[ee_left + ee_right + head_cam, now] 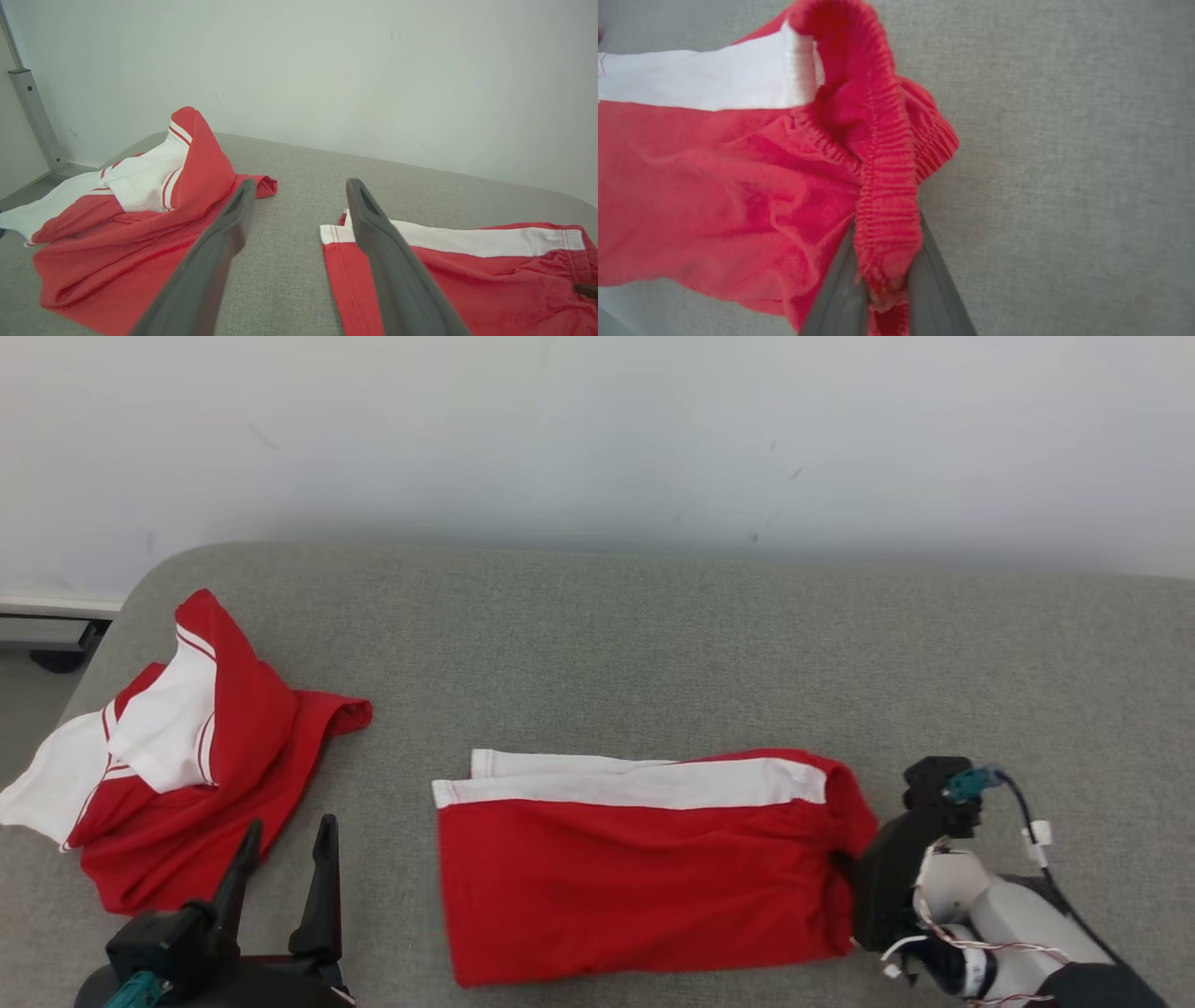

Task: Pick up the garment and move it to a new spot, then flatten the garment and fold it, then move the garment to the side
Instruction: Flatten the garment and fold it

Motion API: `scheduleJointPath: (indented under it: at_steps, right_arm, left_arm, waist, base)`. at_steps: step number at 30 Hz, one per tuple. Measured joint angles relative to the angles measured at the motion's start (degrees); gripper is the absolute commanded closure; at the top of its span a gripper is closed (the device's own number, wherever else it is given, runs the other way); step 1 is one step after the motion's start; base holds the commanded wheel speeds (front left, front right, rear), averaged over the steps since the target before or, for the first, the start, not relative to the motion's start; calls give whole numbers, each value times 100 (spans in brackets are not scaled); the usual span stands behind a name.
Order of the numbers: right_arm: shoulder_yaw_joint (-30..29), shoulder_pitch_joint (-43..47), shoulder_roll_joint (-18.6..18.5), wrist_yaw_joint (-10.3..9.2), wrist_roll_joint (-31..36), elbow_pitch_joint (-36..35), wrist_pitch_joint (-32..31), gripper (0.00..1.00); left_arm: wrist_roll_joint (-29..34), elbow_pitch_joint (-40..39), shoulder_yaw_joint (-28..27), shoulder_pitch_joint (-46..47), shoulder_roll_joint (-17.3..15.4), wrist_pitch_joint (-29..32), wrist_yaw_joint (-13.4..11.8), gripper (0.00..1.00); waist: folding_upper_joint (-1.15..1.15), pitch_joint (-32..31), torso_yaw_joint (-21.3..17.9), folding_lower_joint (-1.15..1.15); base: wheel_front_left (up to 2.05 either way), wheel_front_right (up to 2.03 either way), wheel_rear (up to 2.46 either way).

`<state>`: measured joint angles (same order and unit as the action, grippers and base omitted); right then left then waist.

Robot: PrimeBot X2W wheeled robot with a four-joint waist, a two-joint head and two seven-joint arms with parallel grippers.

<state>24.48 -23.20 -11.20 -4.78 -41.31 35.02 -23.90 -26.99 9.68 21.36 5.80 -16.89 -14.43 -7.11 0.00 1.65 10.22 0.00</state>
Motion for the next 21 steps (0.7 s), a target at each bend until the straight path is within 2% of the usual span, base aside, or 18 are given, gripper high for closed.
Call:
scheduleJointPath:
  at_steps: [4, 9, 14, 17, 18, 19, 21]
  right_arm:
    - [-132, -24, -480, 49, 18, 3, 21, 100]
    - [-200, -98, -840, 152, 55, -45, -42, 100]
    - [-253, -94, -790, 586, -385, -319, -431, 100]
    - [-288, -94, -583, 918, -878, -539, -776, 100]
    - [-288, -94, -583, 918, -878, -539, -776, 100]
    - [-276, -98, -422, 1010, -1111, -688, -1015, 100]
    - [-291, -98, -334, 1010, -1328, -800, -1214, 100]
  left_arm:
    - [35, -69, -11, -2, 64, 0, 0, 0]
    - [60, -123, -29, -29, 74, 0, 0, 0]
    - [87, -114, -12, -83, 135, 0, 0, 0]
    - [94, -77, 11, -80, 205, 0, 8, 0]
    - [94, -77, 11, -80, 205, 0, 8, 0]
    - [99, -40, 29, -81, 244, 0, 8, 0]
    - [110, 14, 65, -74, 263, 0, 15, 0]
  waist:
    - [0, -11, -103, 0]
    - [0, -18, -229, 0]
    - [0, -31, -328, 0]
    - [0, -62, -344, 0]
    - [0, -62, -344, 0]
    - [0, -90, -341, 0]
    - [0, -112, -324, 0]
  base:
    - [0, 0, 0]
    - [0, 0, 0]
    - [0, 0, 0]
    - [0, 0, 0]
    - [0, 0, 0]
    - [0, 0, 0]
    - [0, 0, 0]
